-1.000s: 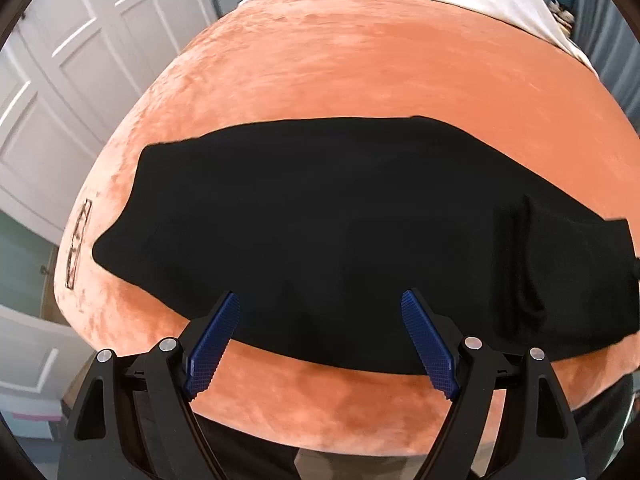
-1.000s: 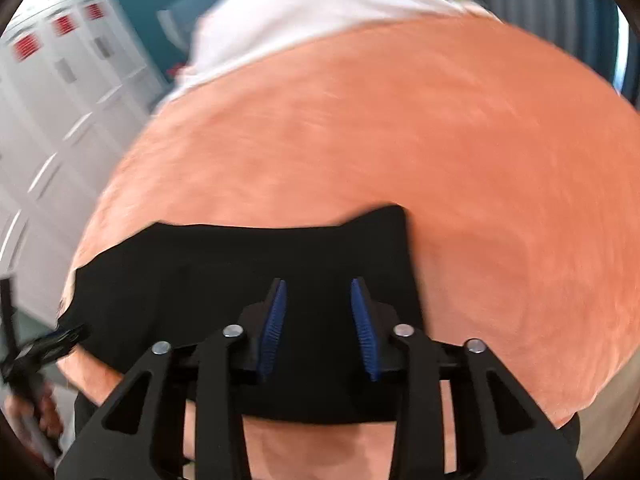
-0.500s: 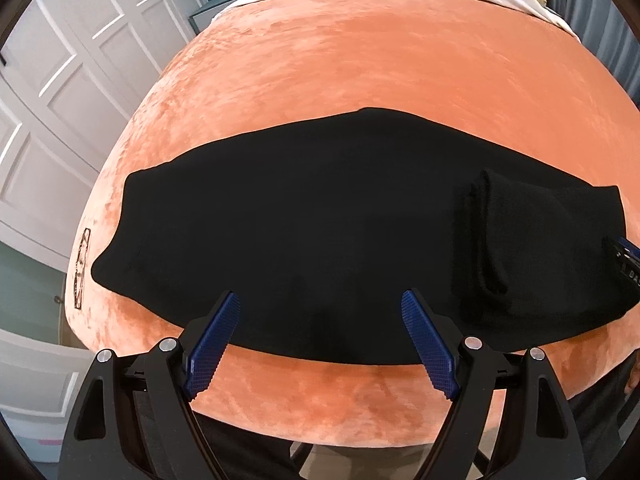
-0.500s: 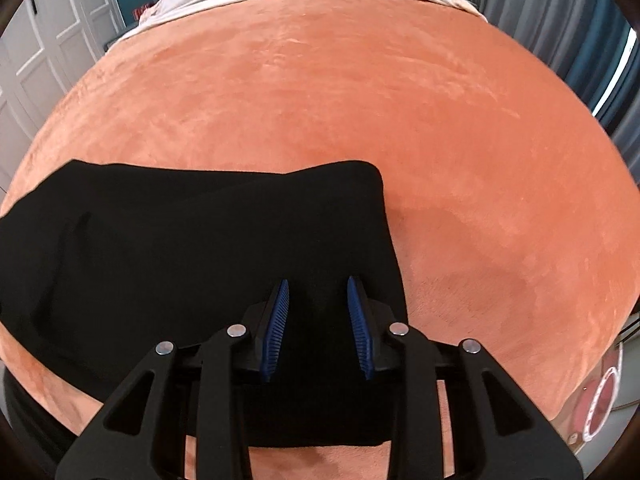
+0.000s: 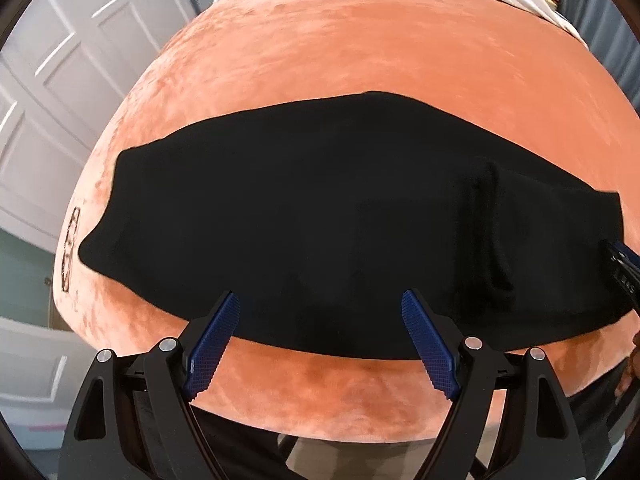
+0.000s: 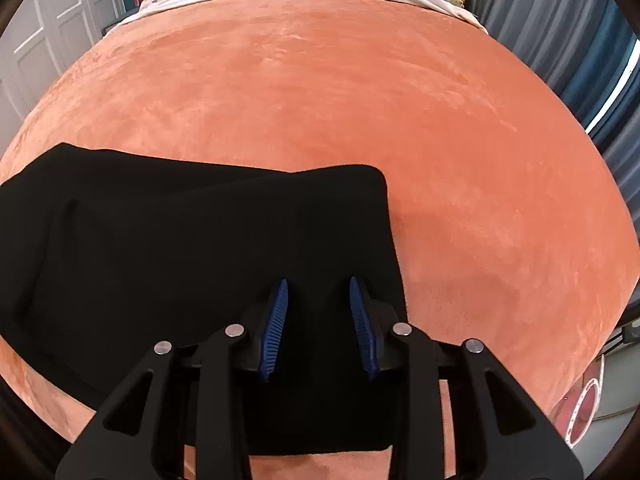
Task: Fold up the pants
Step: 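Grasp the pants end with the right tool and fold it toward the left tool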
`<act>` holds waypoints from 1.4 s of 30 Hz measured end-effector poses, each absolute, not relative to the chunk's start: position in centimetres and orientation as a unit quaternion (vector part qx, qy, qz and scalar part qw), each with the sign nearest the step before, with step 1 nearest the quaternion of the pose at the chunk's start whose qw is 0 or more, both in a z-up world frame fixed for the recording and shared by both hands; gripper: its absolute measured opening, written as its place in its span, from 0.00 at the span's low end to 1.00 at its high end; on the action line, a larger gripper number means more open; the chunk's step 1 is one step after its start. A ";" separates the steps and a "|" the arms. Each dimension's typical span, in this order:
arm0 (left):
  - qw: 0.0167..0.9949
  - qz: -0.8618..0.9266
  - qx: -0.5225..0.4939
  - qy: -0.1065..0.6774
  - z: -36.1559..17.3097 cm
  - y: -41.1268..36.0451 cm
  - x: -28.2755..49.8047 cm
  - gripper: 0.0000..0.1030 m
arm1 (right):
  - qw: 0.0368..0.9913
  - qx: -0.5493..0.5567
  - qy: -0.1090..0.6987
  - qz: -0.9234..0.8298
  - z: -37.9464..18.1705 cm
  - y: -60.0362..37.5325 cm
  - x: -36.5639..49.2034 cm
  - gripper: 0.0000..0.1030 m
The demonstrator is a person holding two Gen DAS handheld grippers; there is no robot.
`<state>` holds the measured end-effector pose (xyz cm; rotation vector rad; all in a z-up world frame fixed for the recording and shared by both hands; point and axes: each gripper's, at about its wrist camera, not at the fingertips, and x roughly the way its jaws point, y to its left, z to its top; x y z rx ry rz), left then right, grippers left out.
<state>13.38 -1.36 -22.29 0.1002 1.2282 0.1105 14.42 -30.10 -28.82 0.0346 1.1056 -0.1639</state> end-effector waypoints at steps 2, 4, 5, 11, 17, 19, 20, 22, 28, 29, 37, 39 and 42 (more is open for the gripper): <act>0.815 0.062 0.038 0.575 -22.3 -0.1 13.3 0.79 | 0.846 0.015 0.527 -0.080 -28.8 -30.0 14.4 0.31; 0.815 0.069 0.029 0.575 -22.3 0.9 13.2 0.79 | 0.844 0.009 0.529 -0.083 -28.8 -29.8 14.5 0.31; 0.816 0.074 0.025 0.573 -22.2 1.6 13.0 0.79 | 0.843 0.004 0.531 -0.085 -28.8 -29.7 14.6 0.31; 0.823 0.102 0.012 0.559 -21.8 5.7 12.5 0.79 | 0.846 0.076 0.526 -0.040 -26.1 -27.9 13.9 0.34; 0.813 0.138 -0.047 0.564 -22.1 11.9 12.2 0.79 | 0.844 -0.017 0.535 -0.016 -29.4 -21.3 15.0 0.45; 0.816 0.148 -0.057 0.556 -21.8 14.2 11.8 0.80 | 0.846 -0.049 0.530 -0.027 -28.0 -19.8 15.1 0.45; 0.817 0.150 -0.066 0.552 -21.7 15.4 11.7 0.80 | 0.852 -0.032 0.523 -0.008 -27.1 -19.4 15.0 0.43; 0.817 0.150 -0.095 0.549 -21.9 17.4 11.5 0.81 | 0.855 0.003 0.517 0.026 -25.7 -18.5 14.8 0.44; 0.806 0.158 -0.183 0.540 -22.4 22.5 10.5 0.81 | 0.841 0.018 0.532 0.098 -26.8 -14.4 14.3 0.70; 0.805 0.160 -0.181 0.541 -22.6 22.7 10.5 0.81 | 0.839 0.007 0.534 0.102 -27.3 -13.8 14.3 0.75; 0.794 0.153 -0.224 0.544 -24.2 24.5 12.4 0.84 | 0.858 -0.029 0.508 0.068 -26.1 -11.4 15.8 0.14; 0.780 0.144 -0.269 0.546 -25.7 25.1 13.6 0.84 | 0.857 -0.012 0.508 0.088 -25.7 -10.7 16.9 0.15; 0.754 0.161 -0.307 0.558 -28.3 25.6 15.4 0.84 | 0.829 -0.043 0.549 0.099 -29.2 -9.0 18.5 0.31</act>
